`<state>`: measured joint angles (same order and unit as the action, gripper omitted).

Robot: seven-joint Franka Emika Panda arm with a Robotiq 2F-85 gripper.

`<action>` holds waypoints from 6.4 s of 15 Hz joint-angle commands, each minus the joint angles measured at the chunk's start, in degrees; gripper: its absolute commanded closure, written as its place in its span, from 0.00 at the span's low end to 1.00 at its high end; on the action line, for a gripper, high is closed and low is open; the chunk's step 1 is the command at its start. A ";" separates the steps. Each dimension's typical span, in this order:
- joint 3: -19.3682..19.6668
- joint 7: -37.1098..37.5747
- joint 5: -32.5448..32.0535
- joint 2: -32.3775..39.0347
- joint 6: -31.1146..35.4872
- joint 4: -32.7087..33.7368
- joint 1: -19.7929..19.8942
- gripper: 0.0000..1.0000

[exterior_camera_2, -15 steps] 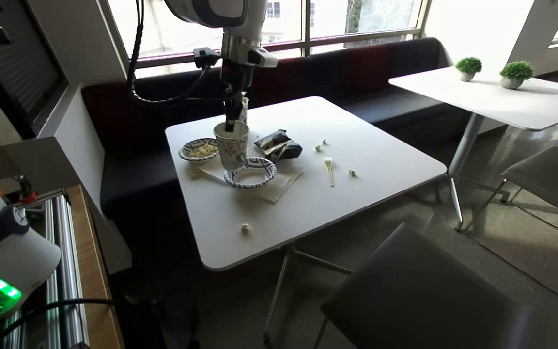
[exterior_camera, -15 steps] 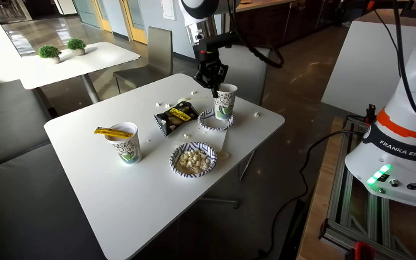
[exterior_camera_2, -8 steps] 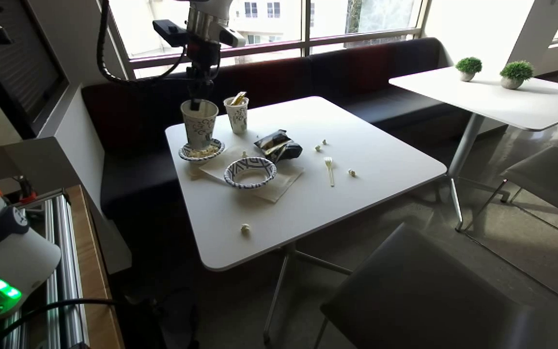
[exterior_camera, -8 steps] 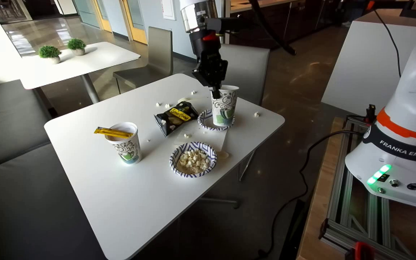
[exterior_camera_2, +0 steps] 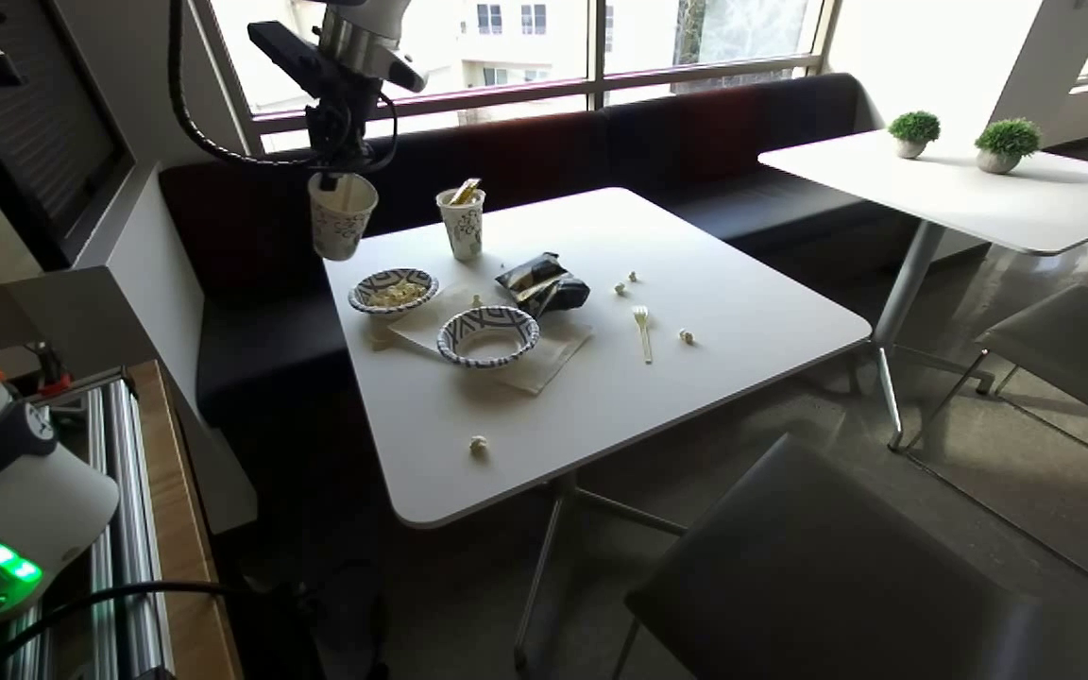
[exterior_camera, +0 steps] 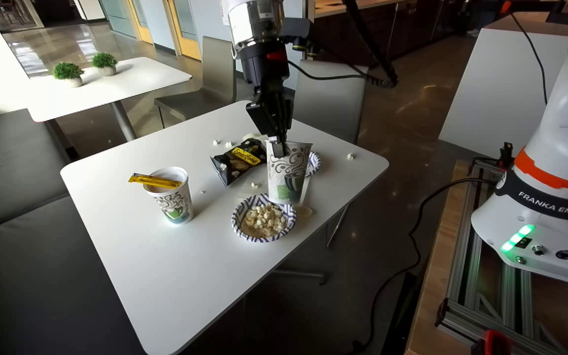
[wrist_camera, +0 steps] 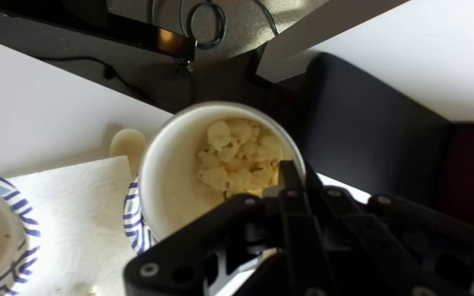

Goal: Pick up the paper cup to the right and pour all the popcorn from the cup into the white paper bowl on the left

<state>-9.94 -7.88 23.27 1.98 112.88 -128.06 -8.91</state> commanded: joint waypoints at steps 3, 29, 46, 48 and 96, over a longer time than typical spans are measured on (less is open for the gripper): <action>0.75 -13.85 10.13 7.02 -2.83 3.96 1.72 0.99; 0.83 -43.10 25.38 26.85 -16.79 17.48 10.79 0.99; 5.06 -54.73 41.30 34.52 -37.55 19.86 14.10 0.99; 5.50 -54.83 43.65 34.41 -36.54 19.12 13.70 0.99; 12.06 -45.33 39.84 10.46 -5.30 9.02 6.23 0.99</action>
<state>2.59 -55.37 66.12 16.49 99.33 -116.08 -1.57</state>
